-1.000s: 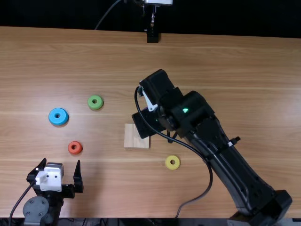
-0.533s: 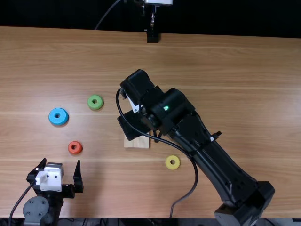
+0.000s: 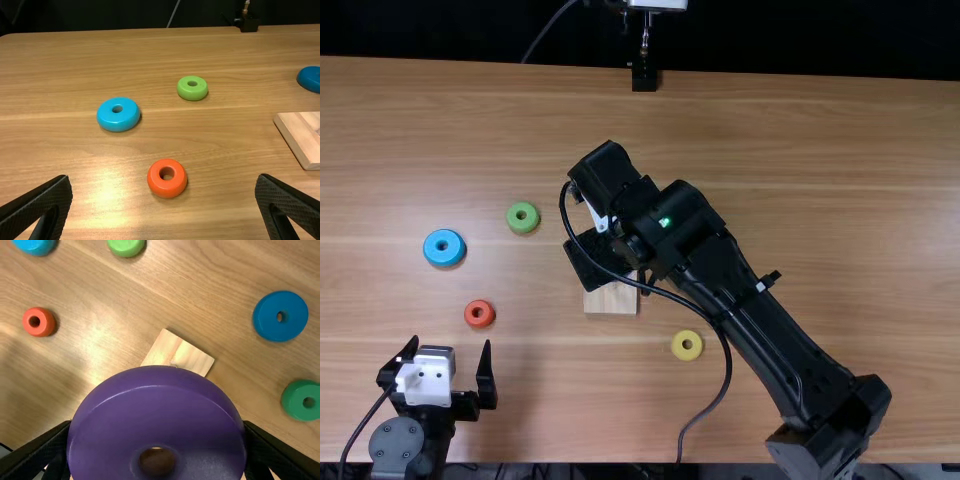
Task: Build the Hanoi tower: stack the rings onto the peg from bottom to top in this color order: purple, dark blue, light blue, dark green, light green, yellow, orange.
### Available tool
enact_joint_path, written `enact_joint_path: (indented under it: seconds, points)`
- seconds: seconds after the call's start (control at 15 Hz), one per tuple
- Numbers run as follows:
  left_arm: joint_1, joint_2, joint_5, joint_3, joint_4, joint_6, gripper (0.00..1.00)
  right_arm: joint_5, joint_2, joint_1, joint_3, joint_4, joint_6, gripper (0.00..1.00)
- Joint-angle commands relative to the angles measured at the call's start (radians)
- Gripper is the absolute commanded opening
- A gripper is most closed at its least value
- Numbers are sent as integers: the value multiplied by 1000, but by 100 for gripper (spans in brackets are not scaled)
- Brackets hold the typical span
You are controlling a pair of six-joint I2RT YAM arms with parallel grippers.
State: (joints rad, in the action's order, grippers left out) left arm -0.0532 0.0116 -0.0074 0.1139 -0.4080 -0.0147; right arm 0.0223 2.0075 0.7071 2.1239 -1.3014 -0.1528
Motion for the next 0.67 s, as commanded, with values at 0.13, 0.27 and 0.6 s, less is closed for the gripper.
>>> enact_joint_path:
  seconds: [0.13, 0.27, 0.6]
  points:
    - [-8, -12, -5, -114, -45, 2, 100, 2, 40, 0, 44, -5, 4, 0]
    - [-10, -12, -5, -114, -45, 2, 100, 2, 42, -1, 36, -7, 7, 0]
    - [-10, -12, -5, -114, -45, 2, 100, 2, 43, -5, 42, -7, 13, 0]
